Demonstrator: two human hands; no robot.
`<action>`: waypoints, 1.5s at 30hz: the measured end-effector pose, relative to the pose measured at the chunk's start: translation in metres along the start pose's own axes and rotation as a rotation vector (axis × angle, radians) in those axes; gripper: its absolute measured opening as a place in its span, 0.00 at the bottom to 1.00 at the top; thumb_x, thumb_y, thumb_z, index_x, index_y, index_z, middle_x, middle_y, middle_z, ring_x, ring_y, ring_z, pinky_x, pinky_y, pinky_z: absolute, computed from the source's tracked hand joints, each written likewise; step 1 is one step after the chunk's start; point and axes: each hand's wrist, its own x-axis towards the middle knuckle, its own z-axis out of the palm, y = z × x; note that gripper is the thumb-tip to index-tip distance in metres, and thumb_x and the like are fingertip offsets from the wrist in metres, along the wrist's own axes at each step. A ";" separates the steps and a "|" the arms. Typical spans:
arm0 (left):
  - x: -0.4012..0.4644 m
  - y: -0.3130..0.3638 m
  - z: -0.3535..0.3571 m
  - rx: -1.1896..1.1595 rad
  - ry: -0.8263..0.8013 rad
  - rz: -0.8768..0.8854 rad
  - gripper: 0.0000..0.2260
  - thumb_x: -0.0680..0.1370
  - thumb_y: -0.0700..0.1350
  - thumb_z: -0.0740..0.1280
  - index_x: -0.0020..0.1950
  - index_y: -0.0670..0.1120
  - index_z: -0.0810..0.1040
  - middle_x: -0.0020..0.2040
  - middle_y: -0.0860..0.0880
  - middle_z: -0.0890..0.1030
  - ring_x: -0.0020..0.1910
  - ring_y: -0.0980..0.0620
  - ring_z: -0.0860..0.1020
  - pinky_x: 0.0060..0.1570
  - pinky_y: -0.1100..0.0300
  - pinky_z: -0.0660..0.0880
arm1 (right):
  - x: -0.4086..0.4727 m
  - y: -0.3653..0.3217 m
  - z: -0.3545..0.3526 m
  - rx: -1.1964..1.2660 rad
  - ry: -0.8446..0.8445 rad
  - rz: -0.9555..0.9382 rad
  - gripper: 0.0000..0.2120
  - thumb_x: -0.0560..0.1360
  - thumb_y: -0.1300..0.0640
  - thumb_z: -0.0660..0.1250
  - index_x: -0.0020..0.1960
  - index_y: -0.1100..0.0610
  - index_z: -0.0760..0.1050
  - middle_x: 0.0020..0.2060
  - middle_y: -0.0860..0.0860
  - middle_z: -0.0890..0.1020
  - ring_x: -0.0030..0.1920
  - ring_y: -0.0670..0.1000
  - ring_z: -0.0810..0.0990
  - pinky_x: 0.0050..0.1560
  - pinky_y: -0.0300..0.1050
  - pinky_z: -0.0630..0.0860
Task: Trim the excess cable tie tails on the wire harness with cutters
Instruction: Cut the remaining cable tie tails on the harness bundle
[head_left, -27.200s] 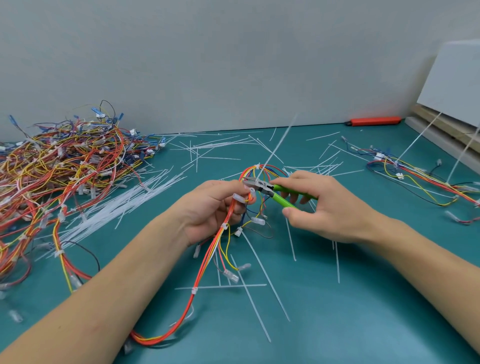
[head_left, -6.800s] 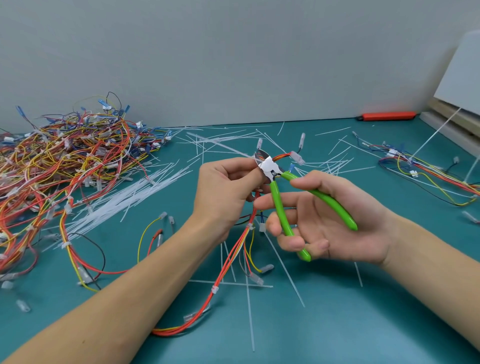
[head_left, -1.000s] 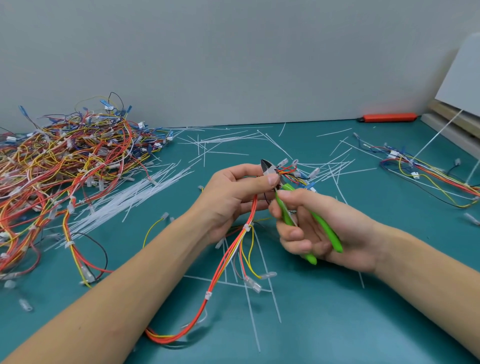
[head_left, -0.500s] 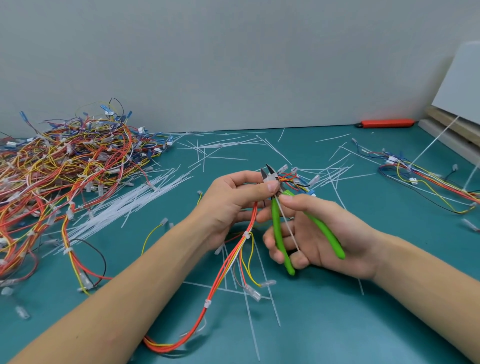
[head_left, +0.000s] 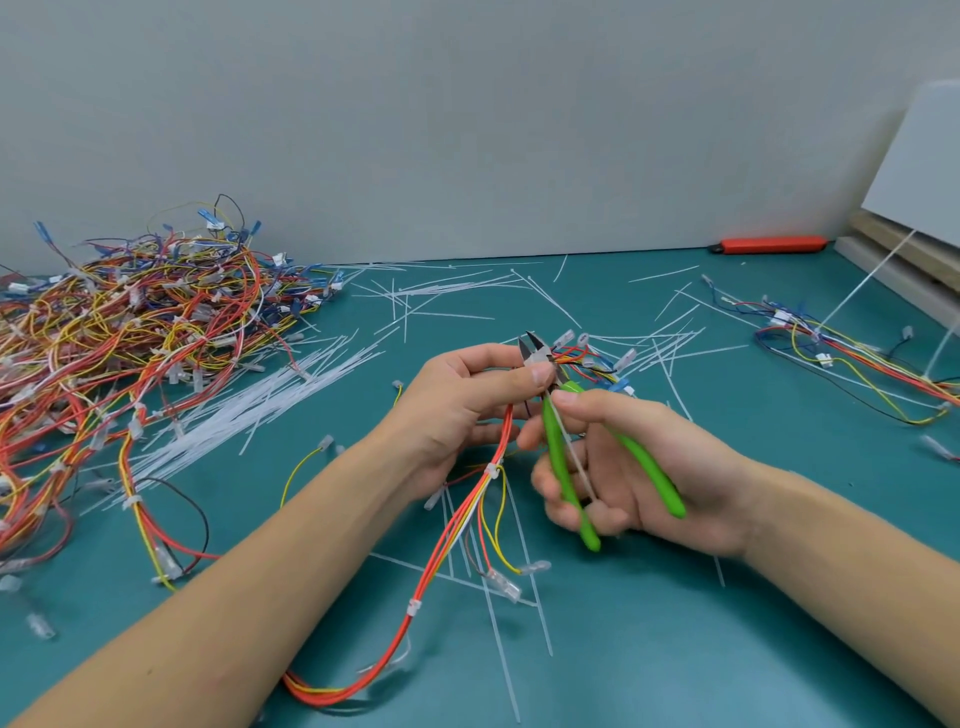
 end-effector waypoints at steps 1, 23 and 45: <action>0.000 0.000 0.000 -0.001 0.003 0.005 0.10 0.71 0.49 0.78 0.48 0.48 0.82 0.42 0.48 0.83 0.36 0.52 0.81 0.33 0.63 0.75 | 0.000 0.000 0.000 0.002 -0.016 0.002 0.22 0.79 0.38 0.63 0.58 0.56 0.78 0.43 0.61 0.81 0.39 0.58 0.79 0.28 0.40 0.69; 0.004 -0.007 0.001 0.024 0.092 0.089 0.22 0.68 0.49 0.81 0.56 0.38 0.82 0.48 0.43 0.87 0.39 0.48 0.79 0.49 0.53 0.76 | 0.001 -0.001 -0.002 0.024 0.010 0.015 0.17 0.77 0.42 0.66 0.55 0.54 0.80 0.42 0.60 0.81 0.38 0.57 0.78 0.27 0.39 0.69; 0.003 -0.007 0.004 0.032 0.090 0.096 0.19 0.69 0.49 0.79 0.55 0.40 0.84 0.50 0.38 0.86 0.33 0.52 0.78 0.46 0.53 0.73 | 0.002 0.000 -0.002 0.002 -0.005 0.012 0.19 0.76 0.44 0.64 0.60 0.57 0.77 0.44 0.60 0.82 0.40 0.57 0.80 0.29 0.41 0.74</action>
